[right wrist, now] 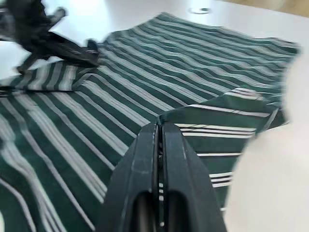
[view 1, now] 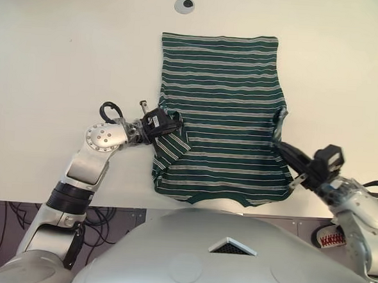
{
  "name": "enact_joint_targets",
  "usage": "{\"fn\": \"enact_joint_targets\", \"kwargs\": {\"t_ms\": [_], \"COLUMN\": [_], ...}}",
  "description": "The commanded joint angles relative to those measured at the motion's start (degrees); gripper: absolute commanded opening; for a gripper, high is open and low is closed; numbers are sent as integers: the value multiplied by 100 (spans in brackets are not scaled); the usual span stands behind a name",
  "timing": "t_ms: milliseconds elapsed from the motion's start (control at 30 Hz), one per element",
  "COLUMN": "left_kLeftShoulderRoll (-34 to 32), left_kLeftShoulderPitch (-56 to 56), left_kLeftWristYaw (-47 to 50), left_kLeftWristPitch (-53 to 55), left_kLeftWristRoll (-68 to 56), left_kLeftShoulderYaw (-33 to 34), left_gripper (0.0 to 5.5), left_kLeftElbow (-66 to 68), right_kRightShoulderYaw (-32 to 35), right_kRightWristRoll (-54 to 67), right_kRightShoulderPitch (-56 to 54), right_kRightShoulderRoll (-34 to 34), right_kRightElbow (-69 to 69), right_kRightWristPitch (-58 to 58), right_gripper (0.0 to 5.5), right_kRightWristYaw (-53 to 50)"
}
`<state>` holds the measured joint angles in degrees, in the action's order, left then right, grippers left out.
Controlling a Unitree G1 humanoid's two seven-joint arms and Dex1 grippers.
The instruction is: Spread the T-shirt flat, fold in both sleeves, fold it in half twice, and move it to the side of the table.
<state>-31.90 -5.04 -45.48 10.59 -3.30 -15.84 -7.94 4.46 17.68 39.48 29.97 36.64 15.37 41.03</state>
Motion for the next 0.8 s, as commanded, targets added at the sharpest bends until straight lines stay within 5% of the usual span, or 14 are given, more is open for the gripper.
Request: {"fn": "enact_joint_targets", "kwargs": {"t_ms": [33,300,500,600,667,800], "left_kLeftShoulderRoll": [-20,543,42,-521,-945,-1563], "left_kLeftShoulderPitch": [-120,-155,-624,-844,-1090,-1593], "left_kLeftWristYaw": [228,257,-837,-1295,-1558,-1985], "left_kLeftWristPitch": [75,66,-1137,-1480,-1912,-2186], "left_kLeftWristRoll": [209,-1373,-1767,-1498,-1068,-893], "left_kLeftShoulderYaw": [29,985,1358,1476,1477,1588], "left_gripper": [4,0,0,49,77,141], "left_kLeftElbow": [92,-1033,-1032,-822,-612,-663], "right_kRightShoulderYaw": [-634,-560,539,1806,2236,1957], "right_kRightWristRoll": [-828,-592,2397,4288,3392,15], "right_kRightShoulderPitch": [-95,-161,341,88,35,976], "right_kRightShoulderRoll": [180,81,120,267,539,1320], "right_kRightElbow": [-411,-388,888,912,676,393], "right_kRightWristPitch": [77,602,892,854,531,-1225], "right_gripper": [0,119,214,260,283,283], "right_kRightWristYaw": [-245,-405,567,454,507,1227]}}
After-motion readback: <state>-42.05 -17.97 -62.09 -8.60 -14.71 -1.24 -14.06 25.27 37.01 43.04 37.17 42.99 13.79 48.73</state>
